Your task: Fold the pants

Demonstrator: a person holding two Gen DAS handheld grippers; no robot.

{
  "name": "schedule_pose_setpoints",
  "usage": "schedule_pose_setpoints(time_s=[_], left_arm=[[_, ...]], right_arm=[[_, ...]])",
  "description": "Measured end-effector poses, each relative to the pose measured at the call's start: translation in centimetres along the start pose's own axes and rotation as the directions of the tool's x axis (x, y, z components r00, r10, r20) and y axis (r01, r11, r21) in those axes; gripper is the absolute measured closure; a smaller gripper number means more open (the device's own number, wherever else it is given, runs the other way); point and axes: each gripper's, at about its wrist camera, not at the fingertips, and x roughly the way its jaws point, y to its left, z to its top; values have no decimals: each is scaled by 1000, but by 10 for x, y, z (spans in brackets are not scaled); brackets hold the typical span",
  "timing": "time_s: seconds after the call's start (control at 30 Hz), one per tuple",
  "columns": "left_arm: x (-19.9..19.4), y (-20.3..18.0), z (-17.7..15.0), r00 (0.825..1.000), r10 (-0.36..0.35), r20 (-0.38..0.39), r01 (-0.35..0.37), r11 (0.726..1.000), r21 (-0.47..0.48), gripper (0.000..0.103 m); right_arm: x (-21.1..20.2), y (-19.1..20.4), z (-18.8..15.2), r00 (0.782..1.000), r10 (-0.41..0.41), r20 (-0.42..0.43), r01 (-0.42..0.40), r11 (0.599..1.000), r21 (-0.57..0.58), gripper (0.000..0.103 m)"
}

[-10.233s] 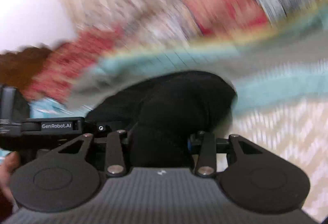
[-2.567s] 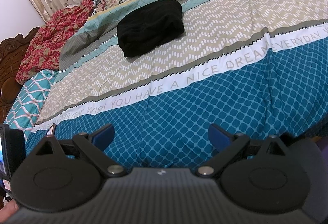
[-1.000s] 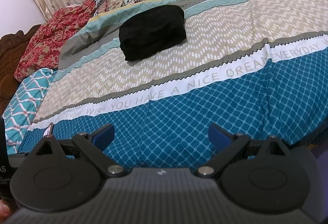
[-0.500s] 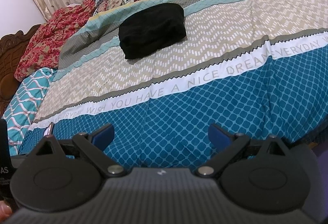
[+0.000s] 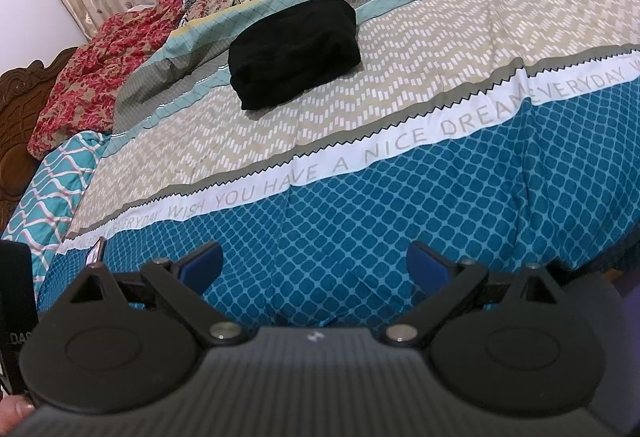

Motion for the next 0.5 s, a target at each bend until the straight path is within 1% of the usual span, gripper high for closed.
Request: schedule_pose_setpoints(time_s=[0.5], left_arm=[[12,4,-4,999,-2,-45,1,1000,-24,0]], right_arm=[[3,-1,-1,1000,-3,-28,3,1000,-5,3]])
